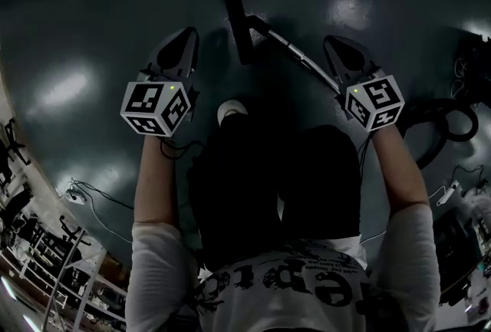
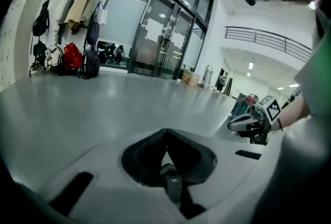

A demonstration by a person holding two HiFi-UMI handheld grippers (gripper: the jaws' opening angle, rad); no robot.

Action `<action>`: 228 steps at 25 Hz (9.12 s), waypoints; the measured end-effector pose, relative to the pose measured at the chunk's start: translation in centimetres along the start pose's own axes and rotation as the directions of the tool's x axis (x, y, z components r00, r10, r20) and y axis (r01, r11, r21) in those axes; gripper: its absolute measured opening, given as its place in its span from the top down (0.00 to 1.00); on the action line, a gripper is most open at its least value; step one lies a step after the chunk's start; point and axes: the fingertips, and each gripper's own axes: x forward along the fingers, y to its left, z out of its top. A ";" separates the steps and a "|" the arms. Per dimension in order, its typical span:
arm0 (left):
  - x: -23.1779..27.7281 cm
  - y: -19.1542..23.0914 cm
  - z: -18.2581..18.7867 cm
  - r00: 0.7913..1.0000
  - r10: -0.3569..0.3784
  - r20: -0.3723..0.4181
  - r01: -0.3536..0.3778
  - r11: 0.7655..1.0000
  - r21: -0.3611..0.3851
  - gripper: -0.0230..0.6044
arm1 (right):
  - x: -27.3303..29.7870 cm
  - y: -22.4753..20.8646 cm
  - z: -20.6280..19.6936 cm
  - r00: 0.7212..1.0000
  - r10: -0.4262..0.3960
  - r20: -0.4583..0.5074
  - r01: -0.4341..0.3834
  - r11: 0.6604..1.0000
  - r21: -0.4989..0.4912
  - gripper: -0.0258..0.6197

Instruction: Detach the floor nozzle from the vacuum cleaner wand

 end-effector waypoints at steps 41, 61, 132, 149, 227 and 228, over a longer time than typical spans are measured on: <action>16.3 -1.0 -28.0 0.938 -0.117 -0.327 0.030 0.965 -0.260 0.45 | 15.4 0.8 -24.8 0.815 0.001 -0.579 -0.223 0.923 -0.313 0.67; -0.5 -12.5 11.9 0.989 -0.148 0.031 0.151 0.978 -0.144 0.63 | -4.3 5.5 8.4 0.987 -0.050 -0.153 -0.013 0.923 -0.385 0.67; -42.9 -37.9 47.6 0.953 -0.070 0.293 0.076 0.997 -0.008 0.69 | -46.6 21.5 34.5 0.987 -0.064 -0.150 0.007 0.935 -0.354 0.68; -11.5 -16.9 22.4 0.997 -0.063 0.038 0.065 0.995 -0.077 0.69 | -18.0 7.9 19.3 0.959 -0.095 -0.267 0.007 0.949 -0.314 0.68; -19.1 -20.1 28.0 0.992 0.086 0.096 -0.085 0.996 -0.011 0.96 | -23.8 12.4 30.6 0.989 -0.135 0.062 0.139 0.988 -0.071 0.96; -21.5 -21.6 30.3 0.990 0.095 0.103 -0.095 0.995 -0.001 0.96 | -26.7 13.3 33.0 0.987 -0.140 0.078 0.145 0.987 -0.066 0.96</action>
